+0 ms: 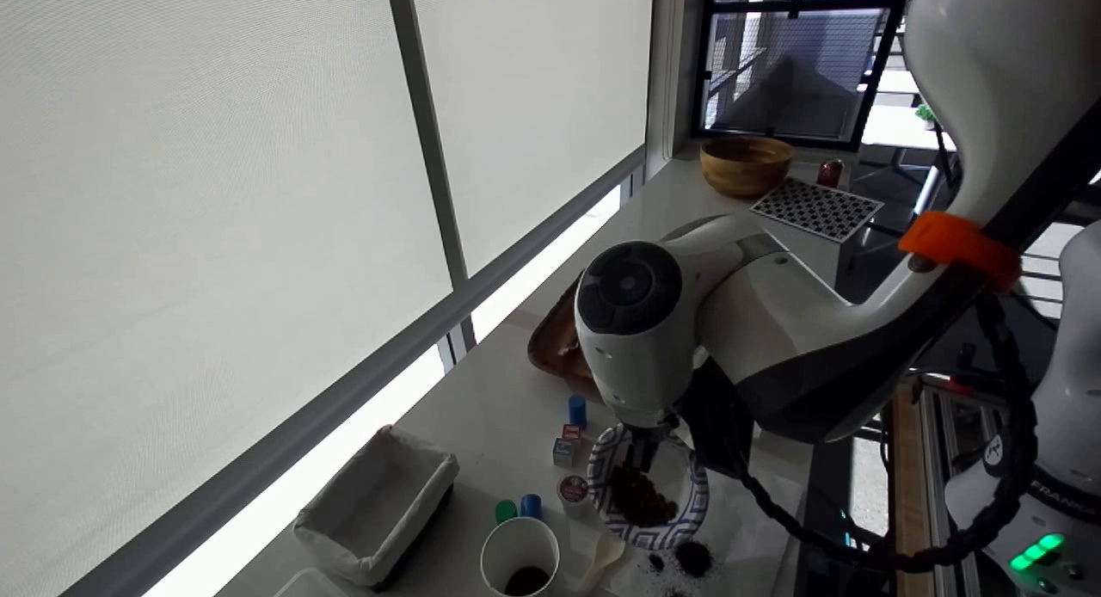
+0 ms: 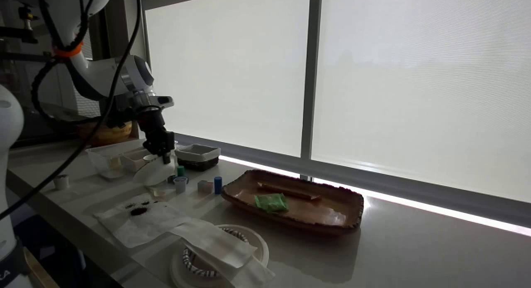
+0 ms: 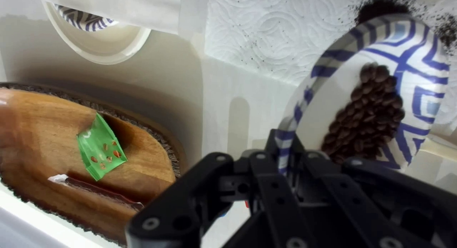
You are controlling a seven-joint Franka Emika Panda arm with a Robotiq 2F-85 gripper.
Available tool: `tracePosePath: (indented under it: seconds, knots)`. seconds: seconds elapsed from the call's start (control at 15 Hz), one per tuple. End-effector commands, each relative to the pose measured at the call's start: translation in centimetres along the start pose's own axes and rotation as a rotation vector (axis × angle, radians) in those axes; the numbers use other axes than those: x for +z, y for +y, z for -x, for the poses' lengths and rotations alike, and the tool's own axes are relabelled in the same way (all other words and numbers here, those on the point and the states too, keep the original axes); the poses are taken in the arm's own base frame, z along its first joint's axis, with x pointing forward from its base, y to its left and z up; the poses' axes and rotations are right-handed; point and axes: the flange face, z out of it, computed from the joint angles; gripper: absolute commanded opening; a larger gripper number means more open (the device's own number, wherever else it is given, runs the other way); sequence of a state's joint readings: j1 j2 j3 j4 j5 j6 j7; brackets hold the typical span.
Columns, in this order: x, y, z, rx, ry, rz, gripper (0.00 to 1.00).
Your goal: Pour the contents from the bowl onto the white paper towel
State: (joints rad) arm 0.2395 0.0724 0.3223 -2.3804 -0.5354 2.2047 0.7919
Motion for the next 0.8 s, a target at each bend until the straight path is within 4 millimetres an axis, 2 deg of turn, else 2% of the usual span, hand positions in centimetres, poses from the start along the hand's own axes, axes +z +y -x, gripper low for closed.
tracePosePath:
  seconds: [0.0, 0.73]
  knots:
    - [0.1, -1.2, -0.6, 0.019, -0.003, 0.063, 0.01]
    - [0.1, -3.4, -1.6, 0.051, -0.002, 0.174, 0.01]
